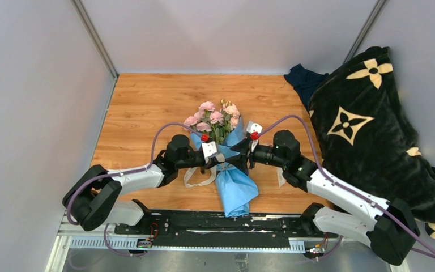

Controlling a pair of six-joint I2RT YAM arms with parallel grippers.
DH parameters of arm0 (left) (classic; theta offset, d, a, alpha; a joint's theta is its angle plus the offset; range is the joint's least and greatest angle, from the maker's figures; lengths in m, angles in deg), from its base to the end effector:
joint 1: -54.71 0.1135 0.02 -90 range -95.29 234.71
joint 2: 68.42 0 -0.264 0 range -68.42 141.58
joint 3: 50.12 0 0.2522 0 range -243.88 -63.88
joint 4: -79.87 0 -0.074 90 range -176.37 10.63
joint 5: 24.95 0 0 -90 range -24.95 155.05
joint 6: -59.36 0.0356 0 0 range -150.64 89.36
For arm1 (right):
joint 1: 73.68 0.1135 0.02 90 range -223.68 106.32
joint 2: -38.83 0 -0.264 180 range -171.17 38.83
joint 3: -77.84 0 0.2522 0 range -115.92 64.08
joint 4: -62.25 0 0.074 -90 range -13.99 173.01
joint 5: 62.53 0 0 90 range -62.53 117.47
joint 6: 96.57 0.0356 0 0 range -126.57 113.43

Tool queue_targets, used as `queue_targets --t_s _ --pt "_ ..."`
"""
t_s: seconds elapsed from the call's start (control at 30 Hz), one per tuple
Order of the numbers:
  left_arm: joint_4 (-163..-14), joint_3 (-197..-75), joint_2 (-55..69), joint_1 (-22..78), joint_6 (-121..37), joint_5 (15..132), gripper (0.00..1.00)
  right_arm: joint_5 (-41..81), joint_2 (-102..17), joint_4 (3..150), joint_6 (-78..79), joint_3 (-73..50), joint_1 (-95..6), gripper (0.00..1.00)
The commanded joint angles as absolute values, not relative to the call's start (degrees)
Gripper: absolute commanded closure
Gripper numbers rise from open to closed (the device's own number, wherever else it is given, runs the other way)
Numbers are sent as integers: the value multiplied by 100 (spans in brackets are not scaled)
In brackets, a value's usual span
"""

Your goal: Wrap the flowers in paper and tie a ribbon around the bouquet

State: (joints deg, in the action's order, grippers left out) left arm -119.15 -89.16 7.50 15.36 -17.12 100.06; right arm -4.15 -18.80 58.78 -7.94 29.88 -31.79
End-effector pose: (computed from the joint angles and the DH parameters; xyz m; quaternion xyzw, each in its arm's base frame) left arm 0.1848 -0.1779 0.1866 0.5018 0.6114 -0.3625 0.4930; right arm 0.1595 0.1681 0.2828 -0.4331 0.5987 0.4127 0.5326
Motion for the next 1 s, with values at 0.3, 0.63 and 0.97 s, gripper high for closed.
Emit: queue_targets --t_s 0.3,0.63,0.97 --pt "-12109 -8801 543 1498 -1209 10368 100 -2702 -2385 8375 -6535 1699 -3202 37" --pt "-12122 -8856 584 1498 -1087 10482 100 -3437 -3582 9671 -8232 671 -3188 39" --pt "-12109 -8868 622 1498 -1166 10522 100 -3182 -3680 8688 -7289 944 -3135 99"
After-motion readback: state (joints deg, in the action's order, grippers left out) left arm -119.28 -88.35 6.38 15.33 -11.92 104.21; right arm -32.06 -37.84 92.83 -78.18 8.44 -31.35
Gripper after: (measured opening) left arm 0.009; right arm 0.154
